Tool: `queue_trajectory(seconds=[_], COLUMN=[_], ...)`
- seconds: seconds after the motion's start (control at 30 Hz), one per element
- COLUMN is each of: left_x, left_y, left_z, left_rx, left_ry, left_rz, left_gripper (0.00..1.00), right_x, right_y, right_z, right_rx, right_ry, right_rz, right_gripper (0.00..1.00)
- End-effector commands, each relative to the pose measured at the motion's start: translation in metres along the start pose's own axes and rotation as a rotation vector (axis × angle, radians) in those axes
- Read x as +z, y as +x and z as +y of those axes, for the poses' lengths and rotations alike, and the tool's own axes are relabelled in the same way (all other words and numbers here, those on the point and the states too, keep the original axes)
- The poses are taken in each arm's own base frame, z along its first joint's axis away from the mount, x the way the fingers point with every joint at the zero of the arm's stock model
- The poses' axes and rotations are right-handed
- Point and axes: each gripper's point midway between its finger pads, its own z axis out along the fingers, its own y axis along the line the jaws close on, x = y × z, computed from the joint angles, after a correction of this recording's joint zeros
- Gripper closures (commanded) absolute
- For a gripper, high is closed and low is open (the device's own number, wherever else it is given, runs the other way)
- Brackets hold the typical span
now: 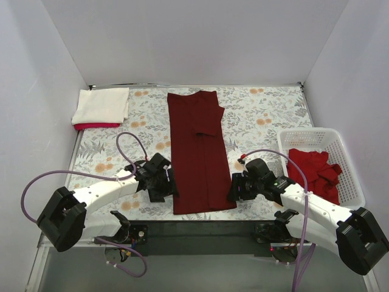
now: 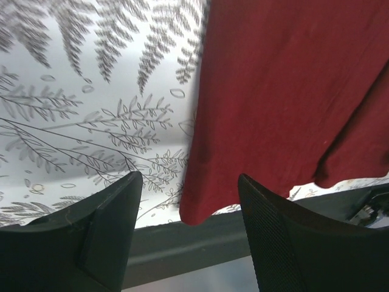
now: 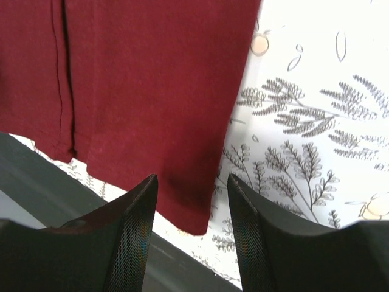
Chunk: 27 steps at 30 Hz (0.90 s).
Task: Fold and stack the t-shirts
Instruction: Fold the tshirt
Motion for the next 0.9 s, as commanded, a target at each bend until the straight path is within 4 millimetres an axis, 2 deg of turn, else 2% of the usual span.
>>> queue_trajectory(seconds=[0.0,0.1,0.27,0.47,0.87], left_x=[0.006,0.010,0.014,0.018,0.023], left_y=[0.015,0.020,0.029,0.044,0.061], left_z=[0.001,0.003,0.000,0.004,0.014], left_rx=[-0.007,0.000,0.012,0.034,0.059], left_ry=[-0.014,-0.029,-0.029,-0.054,-0.102], left_rz=[0.046,0.054,0.083,0.126,0.170], left_gripper=[0.38,0.39,0.51,0.58,0.64], right_x=[-0.007,-0.008,-0.010,-0.012,-0.012], right_y=[0.056,0.060,0.061,0.065,0.072], right_z=[-0.034,-0.035,-0.034,-0.034,-0.035], right_rx=[0.062,0.066,0.068,0.077,0.082], right_ry=[0.132,0.132,0.127,0.133,0.130], right_rz=[0.194,0.207,0.215,0.245,0.271], right_gripper=[0.43,0.43,0.43,0.43,0.49])
